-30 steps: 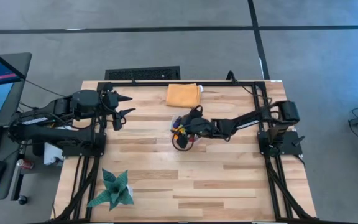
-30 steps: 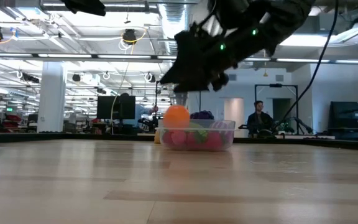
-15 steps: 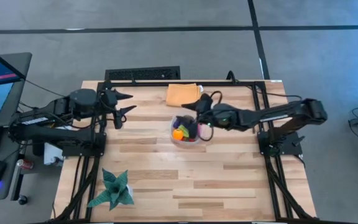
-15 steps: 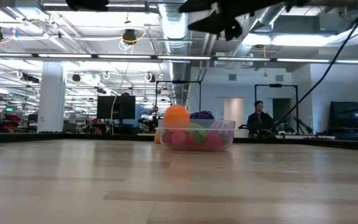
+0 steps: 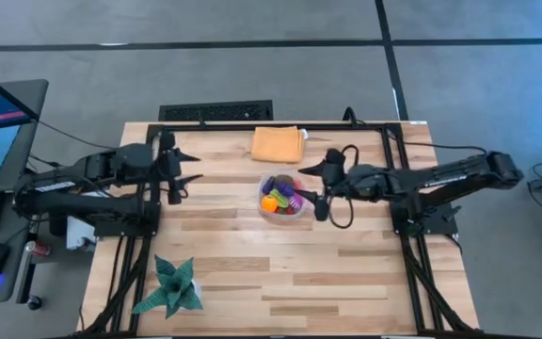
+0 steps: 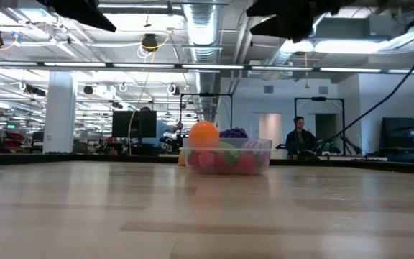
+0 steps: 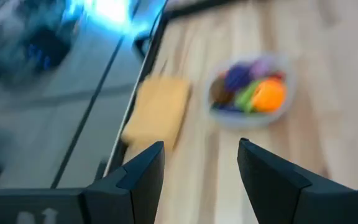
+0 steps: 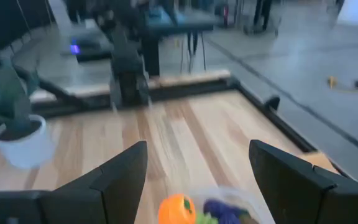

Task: Pick and placing Produce into tupperware
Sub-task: Return to Home Position

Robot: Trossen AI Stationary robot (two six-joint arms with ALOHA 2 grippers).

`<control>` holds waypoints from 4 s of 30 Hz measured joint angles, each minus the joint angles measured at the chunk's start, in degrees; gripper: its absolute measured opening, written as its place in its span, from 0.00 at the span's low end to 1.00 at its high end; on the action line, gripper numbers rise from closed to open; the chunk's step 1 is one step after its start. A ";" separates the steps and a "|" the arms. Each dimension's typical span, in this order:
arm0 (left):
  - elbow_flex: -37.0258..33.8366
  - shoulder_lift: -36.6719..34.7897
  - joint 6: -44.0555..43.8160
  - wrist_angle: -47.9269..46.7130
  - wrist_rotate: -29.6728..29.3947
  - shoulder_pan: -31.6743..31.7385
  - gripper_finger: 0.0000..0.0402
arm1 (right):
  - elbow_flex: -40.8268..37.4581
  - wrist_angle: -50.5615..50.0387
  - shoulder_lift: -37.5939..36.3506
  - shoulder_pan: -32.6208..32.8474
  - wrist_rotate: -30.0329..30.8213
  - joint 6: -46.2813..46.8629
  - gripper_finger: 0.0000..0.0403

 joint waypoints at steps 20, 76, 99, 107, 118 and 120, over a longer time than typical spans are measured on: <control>-33.05 -35.33 -6.66 32.85 0.66 -0.01 0.48 | -33.88 57.40 -8.55 0.23 -0.21 -2.85 0.76; -50.69 -37.69 -18.03 67.00 11.38 -0.03 0.48 | -46.83 73.53 -34.61 1.98 -6.20 -21.08 0.76; -50.71 -37.66 -18.59 65.81 9.89 -0.01 0.48 | -46.87 27.27 -67.20 -0.37 -10.73 -4.07 0.76; -50.71 -37.64 -17.92 65.23 12.69 -0.03 0.48 | -46.87 22.43 -67.19 -3.52 -17.99 1.94 0.76; -50.73 -37.64 -17.99 64.85 11.05 -0.01 0.48 | -46.89 18.22 -67.16 -6.02 -23.55 3.69 0.76; -50.73 -37.65 -18.27 64.20 11.05 -0.01 0.48 | -46.89 16.46 -67.16 -6.02 -21.84 3.65 0.76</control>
